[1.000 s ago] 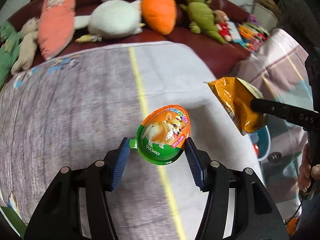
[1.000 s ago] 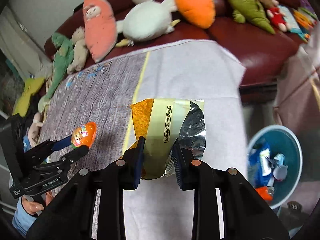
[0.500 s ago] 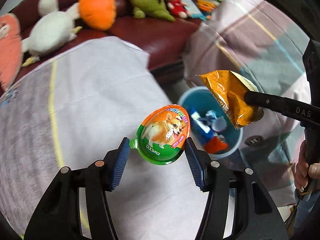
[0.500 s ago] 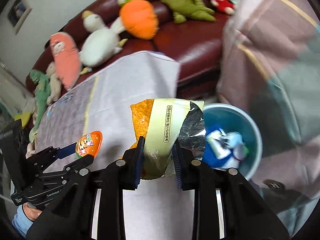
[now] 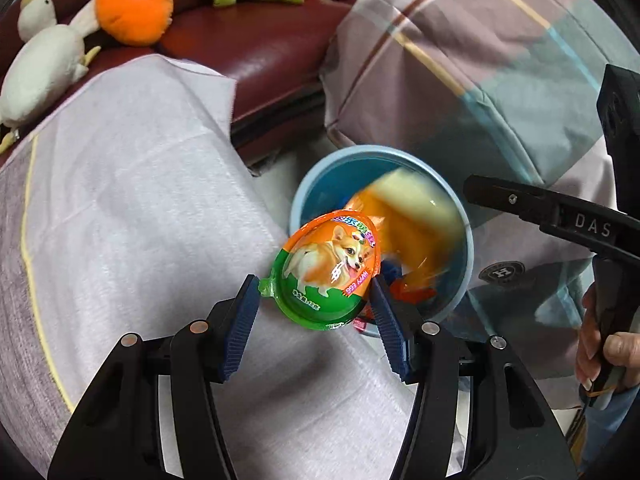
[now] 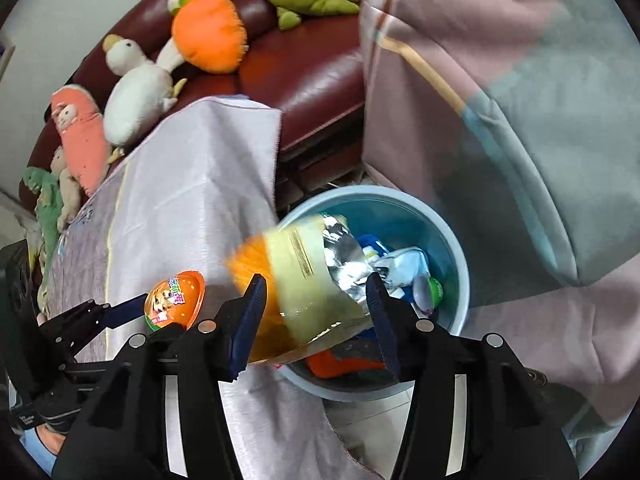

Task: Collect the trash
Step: 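Carry candy egg and chip bag over the wastebasket and open both tools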

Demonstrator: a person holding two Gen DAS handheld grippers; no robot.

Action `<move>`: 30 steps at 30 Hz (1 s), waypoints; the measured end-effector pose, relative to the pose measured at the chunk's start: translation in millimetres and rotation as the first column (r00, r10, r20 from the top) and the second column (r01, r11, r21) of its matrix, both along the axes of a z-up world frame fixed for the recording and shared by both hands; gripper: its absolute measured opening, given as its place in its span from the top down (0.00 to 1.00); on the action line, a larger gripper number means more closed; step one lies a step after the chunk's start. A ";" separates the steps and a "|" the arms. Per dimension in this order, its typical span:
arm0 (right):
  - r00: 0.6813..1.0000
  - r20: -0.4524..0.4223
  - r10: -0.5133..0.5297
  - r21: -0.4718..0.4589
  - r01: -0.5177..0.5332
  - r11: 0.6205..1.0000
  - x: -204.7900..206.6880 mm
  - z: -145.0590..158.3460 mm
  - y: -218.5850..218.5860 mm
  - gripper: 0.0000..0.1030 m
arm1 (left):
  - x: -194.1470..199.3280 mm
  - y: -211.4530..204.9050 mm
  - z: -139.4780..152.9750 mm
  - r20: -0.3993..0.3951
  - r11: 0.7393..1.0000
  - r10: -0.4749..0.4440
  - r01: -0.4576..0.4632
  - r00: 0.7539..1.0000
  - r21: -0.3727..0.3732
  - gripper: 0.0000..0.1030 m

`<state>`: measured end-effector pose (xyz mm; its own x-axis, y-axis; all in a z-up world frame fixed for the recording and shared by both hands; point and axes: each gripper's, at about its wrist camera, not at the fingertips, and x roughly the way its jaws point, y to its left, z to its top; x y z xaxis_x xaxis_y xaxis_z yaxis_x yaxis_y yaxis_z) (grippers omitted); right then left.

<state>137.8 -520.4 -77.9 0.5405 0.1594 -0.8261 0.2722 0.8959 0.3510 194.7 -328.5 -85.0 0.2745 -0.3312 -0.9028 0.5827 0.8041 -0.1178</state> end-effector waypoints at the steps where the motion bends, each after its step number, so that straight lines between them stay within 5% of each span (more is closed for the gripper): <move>1: 1.000 -0.001 -0.005 0.000 0.005 1.000 -0.8 -1.9 -2.4 0.51 | 0.5 -3.6 -3.3 -0.005 1.000 -0.004 0.004 1.000 0.003 0.44; 11: 0.999 -0.006 -0.053 0.000 0.053 0.999 -18.5 -4.7 -25.9 0.29 | -4.0 -27.8 -15.4 -0.024 0.999 -0.040 0.040 0.999 0.018 0.43; 18: 0.997 -0.031 -0.068 -0.021 0.068 0.997 -24.9 -3.4 -34.7 0.25 | -8.9 -48.3 -19.5 -0.012 0.998 -0.060 0.060 0.998 0.030 0.41; 24: 0.995 -0.039 -0.089 -0.037 0.088 0.995 -32.2 -2.4 -41.6 0.25 | -11.8 -58.8 -18.7 0.023 0.997 -0.059 0.058 0.998 0.048 0.19; 30: 0.995 -0.043 -0.090 -0.059 0.088 0.994 -37.4 0.1 -39.5 0.25 | -13.1 -56.6 -14.8 0.031 0.998 -0.042 0.041 0.999 0.056 0.13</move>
<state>100.4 -559.9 -77.8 0.5119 0.0642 -0.8567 0.3665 0.8856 0.2854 181.6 -385.1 -99.8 0.2906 -0.2927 -0.9110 0.6184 0.7840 -0.0546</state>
